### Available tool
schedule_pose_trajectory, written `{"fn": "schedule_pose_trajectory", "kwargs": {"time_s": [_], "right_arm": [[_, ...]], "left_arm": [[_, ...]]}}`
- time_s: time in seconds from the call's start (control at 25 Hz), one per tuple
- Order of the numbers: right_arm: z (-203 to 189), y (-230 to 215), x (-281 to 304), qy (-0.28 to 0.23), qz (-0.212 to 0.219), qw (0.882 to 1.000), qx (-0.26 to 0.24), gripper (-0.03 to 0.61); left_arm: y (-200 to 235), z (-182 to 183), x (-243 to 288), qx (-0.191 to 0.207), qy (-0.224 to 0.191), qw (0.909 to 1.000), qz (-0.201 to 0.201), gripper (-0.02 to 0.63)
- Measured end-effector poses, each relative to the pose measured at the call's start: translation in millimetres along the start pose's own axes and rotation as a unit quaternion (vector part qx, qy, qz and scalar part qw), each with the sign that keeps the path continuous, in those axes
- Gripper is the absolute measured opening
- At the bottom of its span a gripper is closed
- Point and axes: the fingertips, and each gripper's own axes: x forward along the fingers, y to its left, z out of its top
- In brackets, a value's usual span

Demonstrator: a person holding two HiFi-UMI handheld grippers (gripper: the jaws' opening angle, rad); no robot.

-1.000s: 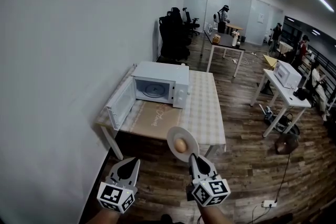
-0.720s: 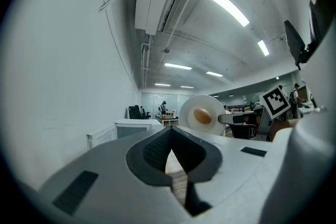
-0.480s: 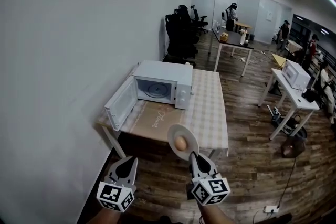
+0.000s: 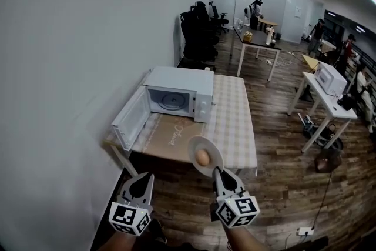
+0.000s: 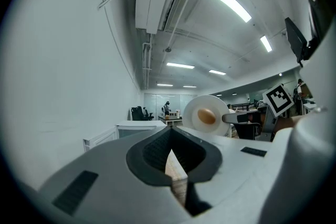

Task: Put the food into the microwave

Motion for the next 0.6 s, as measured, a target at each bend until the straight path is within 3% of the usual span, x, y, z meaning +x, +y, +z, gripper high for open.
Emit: {"fn": "schedule_pose_trajectory", "kwargs": {"time_s": [0.6], "right_arm": [[-11,22,96,0.01,-0.028,0.999,-0.012,0.016]], "left_arm": [[94,-2,57,-0.03,-0.007,0.9989,-0.035,0.008]]}}
